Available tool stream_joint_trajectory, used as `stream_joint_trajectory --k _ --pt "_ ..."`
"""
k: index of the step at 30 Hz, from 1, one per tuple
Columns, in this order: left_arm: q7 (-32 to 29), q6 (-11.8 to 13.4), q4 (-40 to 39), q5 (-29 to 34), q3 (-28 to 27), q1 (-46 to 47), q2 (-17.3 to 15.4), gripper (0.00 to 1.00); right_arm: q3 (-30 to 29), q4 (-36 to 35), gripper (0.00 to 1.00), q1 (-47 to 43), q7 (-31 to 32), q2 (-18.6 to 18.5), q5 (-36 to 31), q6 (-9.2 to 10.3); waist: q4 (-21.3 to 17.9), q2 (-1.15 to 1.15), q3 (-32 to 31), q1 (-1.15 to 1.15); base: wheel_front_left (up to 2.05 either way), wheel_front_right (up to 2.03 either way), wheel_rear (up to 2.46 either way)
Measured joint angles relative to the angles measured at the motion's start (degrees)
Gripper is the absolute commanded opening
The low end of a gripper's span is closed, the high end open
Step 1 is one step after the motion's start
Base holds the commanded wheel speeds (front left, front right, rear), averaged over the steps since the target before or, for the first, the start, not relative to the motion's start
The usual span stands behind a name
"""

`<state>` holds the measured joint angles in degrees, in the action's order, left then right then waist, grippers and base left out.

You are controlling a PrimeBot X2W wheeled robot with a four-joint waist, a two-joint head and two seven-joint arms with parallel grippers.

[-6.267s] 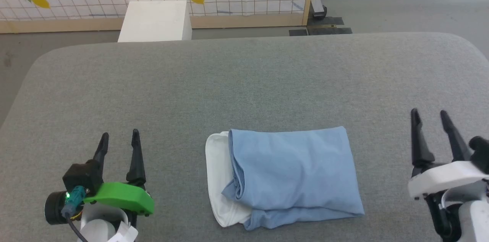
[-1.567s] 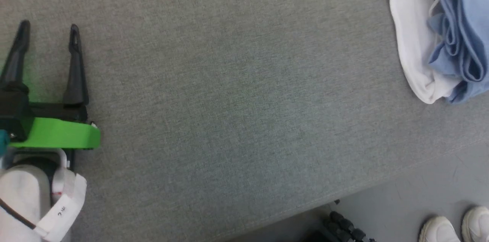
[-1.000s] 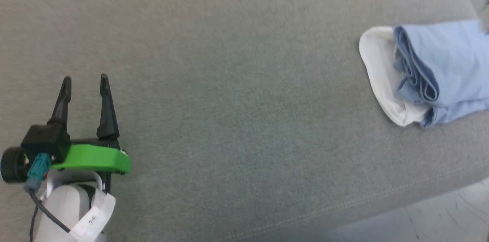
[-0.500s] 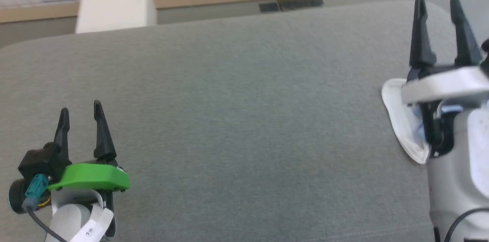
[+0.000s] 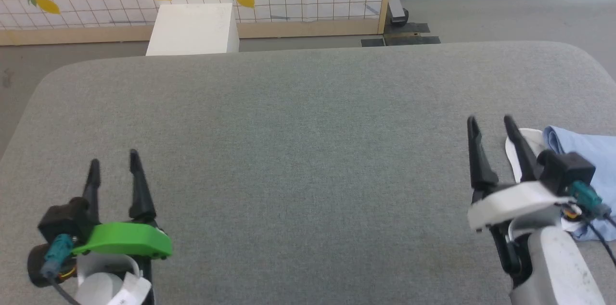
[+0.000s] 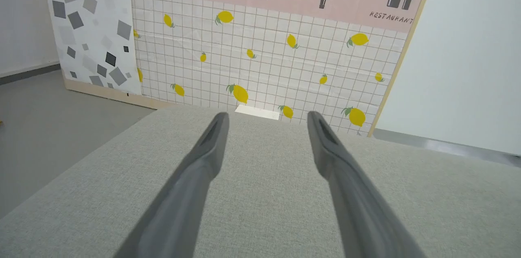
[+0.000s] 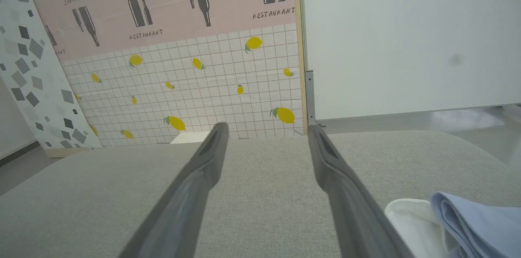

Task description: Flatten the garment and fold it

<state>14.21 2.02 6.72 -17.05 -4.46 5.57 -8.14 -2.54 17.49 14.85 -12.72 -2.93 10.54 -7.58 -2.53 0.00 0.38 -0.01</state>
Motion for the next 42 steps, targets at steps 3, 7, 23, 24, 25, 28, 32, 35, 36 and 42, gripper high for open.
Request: stream_joint_trajectory --k 3,7,23,24,25,28,32,35,36,42 --pt "-0.03 -0.49 1.08 0.63 1.45 -0.01 -0.03 1.0 -0.02 0.32 1.0 -1.72 0.0 0.0 -0.24 0.0 0.05 0.0 0.19 0.0 0.0 0.0 0.0" --pt "-0.08 -0.57 2.57 1.58 2.87 -0.14 -0.18 1.0 -0.15 0.46 1.0 -3.11 0.0 0.01 -0.58 0.0 0.08 0.0 0.15 0.0 0.0 0.0 0.0" --pt "-0.59 -1.46 5.77 3.46 6.64 -0.32 -0.81 1.0 -1.54 0.07 1.0 -5.52 1.7 0.0 -1.52 0.0 0.02 0.0 -0.68 0.0 0.0 0.0 0.0" --pt "-0.59 -1.48 5.81 3.38 6.65 -0.32 -0.8 1.0 -1.53 0.04 1.0 -5.52 1.9 0.01 -1.52 0.0 0.0 0.0 -0.69 0.0 0.0 0.0 0.0" --pt "-0.58 -1.53 5.8 3.33 6.61 -0.32 -0.8 1.0 -1.52 0.04 1.0 -5.52 2.1 0.01 -1.52 0.0 -0.01 0.0 -0.68 0.0 0.0 0.0 0.0" --pt "-0.58 -1.44 5.79 3.33 6.64 -0.32 -0.78 1.0 -1.42 0.05 1.0 -5.52 2.19 0.01 -1.52 0.0 -0.08 0.0 -0.76 0.0 0.0 0.0 0.0" --pt "-0.58 -1.18 5.61 3.33 6.69 -0.32 -0.75 1.0 -1.31 0.08 1.0 -5.52 2.21 0.01 -1.52 0.0 -0.16 0.0 -0.99 0.0 0.0 0.0 0.0" --pt "-0.58 -0.97 5.48 3.24 6.65 -0.34 -0.75 1.0 -1.21 0.07 1.0 -5.52 2.64 0.0 -1.52 0.0 -0.13 0.0 -1.02 0.0 0.0 0.0 0.0" --pt "-0.57 -0.92 5.45 3.15 6.65 -0.34 -0.75 1.0 -1.16 0.07 1.0 -5.52 2.64 0.01 -1.52 0.0 -0.11 0.0 -0.95 0.0 0.0 0.0 0.0" --pt "-0.52 -0.89 5.61 2.08 6.38 -0.34 -0.76 1.0 -0.79 0.02 1.0 -5.52 3.08 0.01 -1.52 0.0 -0.09 0.0 -0.75 0.0 0.0 0.0 0.0"
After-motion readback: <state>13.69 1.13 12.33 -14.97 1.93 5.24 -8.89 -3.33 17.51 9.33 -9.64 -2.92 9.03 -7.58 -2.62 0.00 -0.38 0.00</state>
